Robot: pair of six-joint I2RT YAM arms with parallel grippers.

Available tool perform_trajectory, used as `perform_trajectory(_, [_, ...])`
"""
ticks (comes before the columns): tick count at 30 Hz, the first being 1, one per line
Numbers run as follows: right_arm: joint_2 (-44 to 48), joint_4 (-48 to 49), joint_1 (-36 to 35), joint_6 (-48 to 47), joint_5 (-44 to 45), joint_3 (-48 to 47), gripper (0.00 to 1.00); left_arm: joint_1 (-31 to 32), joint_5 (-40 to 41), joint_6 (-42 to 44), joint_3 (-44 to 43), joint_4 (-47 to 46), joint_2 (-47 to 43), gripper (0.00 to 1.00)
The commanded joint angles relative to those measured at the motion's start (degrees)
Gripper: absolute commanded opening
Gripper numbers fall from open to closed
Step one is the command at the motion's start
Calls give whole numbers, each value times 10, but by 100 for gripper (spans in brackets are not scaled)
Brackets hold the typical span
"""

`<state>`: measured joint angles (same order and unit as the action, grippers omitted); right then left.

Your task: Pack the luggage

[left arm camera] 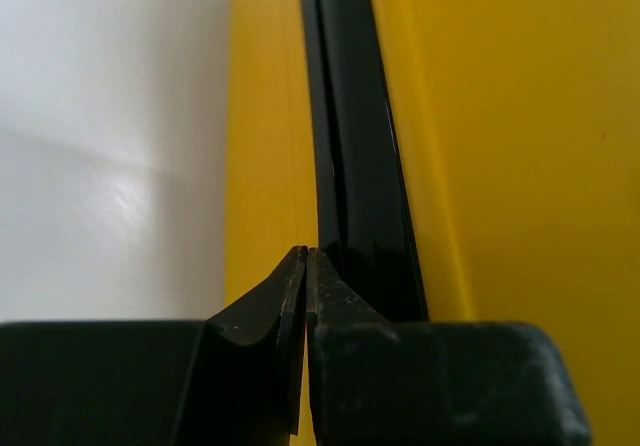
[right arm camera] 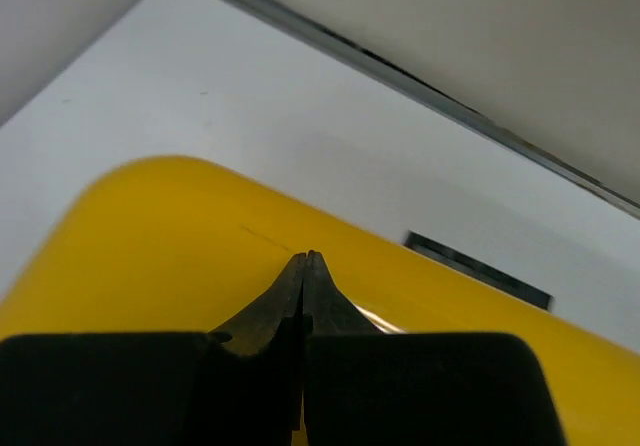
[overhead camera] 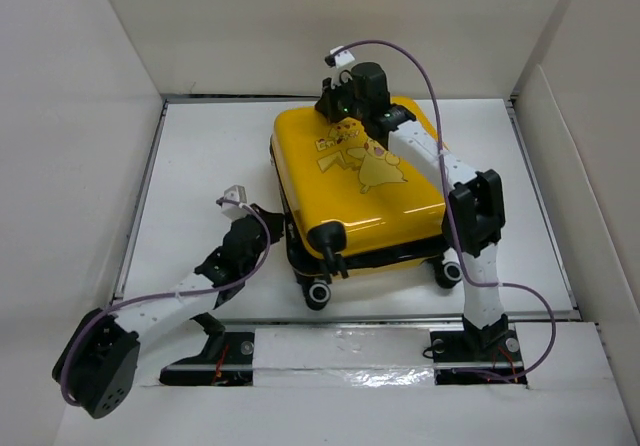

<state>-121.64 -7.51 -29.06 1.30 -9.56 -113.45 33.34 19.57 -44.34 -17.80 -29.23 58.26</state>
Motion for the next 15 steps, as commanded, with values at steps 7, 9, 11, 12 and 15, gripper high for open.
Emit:
perform_trajectory(7, [158, -8, 86, -6, -38, 119, 7, 69, -27, -55, 18, 192, -177, 8])
perform_trajectory(9, [228, 15, 132, 39, -17, 171, 18, 45, -33, -37, 11, 201, -178, 13])
perform_trajectory(11, [266, 28, 212, 83, -2, 250, 36, 32, -46, -23, 12, 197, -170, 16])
perform_trajectory(12, [296, 42, 239, 97, 7, 276, 53, 27, -63, -19, 15, 190, -156, 17])
perform_trajectory(15, [324, 92, 336, 142, -26, 378, 80, 13, -108, -4, 22, 163, -124, 17])
